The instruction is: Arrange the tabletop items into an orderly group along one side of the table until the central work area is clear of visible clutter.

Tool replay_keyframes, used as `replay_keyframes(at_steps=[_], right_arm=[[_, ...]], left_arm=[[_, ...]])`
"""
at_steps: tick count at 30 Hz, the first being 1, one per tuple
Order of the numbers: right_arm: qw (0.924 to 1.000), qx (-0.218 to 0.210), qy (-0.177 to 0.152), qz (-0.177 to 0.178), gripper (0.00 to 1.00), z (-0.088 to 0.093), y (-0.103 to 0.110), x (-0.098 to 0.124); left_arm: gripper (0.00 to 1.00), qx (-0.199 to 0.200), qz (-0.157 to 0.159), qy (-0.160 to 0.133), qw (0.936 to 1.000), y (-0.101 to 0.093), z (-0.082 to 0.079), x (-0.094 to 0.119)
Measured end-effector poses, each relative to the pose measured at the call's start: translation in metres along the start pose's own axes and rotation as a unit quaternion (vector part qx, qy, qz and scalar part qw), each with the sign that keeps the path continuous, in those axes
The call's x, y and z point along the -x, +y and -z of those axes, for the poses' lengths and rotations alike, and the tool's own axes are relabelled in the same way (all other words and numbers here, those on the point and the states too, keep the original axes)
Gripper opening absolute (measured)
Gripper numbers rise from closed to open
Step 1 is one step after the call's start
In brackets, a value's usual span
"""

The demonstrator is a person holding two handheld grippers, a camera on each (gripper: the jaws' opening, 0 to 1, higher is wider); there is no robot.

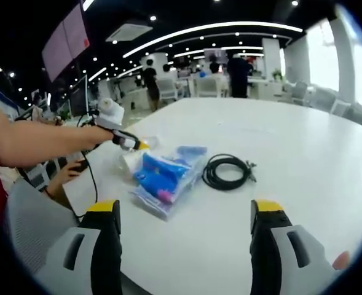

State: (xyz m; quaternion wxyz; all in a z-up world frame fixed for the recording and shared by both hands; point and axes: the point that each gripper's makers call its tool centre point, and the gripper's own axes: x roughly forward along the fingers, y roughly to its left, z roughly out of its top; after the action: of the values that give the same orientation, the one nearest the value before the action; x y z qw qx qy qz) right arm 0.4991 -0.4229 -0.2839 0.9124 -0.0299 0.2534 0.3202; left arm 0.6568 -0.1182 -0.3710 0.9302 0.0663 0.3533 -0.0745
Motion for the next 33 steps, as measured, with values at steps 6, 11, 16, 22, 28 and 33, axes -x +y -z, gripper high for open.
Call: replay_keyframes(at_steps=[6, 11, 16, 22, 28, 33], right_arm=[[1.0, -0.002, 0.0, 0.0, 0.86, 0.0, 0.0, 0.001], [1.0, -0.002, 0.001, 0.001, 0.86, 0.001, -0.001, 0.001], [1.0, -0.003, 0.002, 0.001, 0.86, 0.002, -0.001, 0.001], [1.0, -0.002, 0.003, 0.002, 0.86, 0.003, -0.002, 0.002], [1.0, 0.001, 0.006, 0.001, 0.86, 0.004, -0.001, 0.001], [1.0, 0.005, 0.004, -0.006, 0.86, 0.003, 0.003, 0.001]], left_arm=[[0.51, -0.001, 0.007, 0.014, 0.9999, -0.003, 0.002, -0.003], [0.48, 0.005, 0.015, 0.021, 0.9997, -0.007, 0.004, -0.005], [0.45, 0.007, 0.02, 0.026, 0.9994, -0.009, 0.006, -0.008], [0.42, 0.01, 0.024, 0.028, 0.9993, -0.011, 0.009, -0.01], [0.43, 0.008, 0.022, 0.032, 0.9992, -0.008, 0.013, -0.011], [0.43, 0.003, 0.023, 0.03, 0.9993, -0.009, 0.013, -0.012]])
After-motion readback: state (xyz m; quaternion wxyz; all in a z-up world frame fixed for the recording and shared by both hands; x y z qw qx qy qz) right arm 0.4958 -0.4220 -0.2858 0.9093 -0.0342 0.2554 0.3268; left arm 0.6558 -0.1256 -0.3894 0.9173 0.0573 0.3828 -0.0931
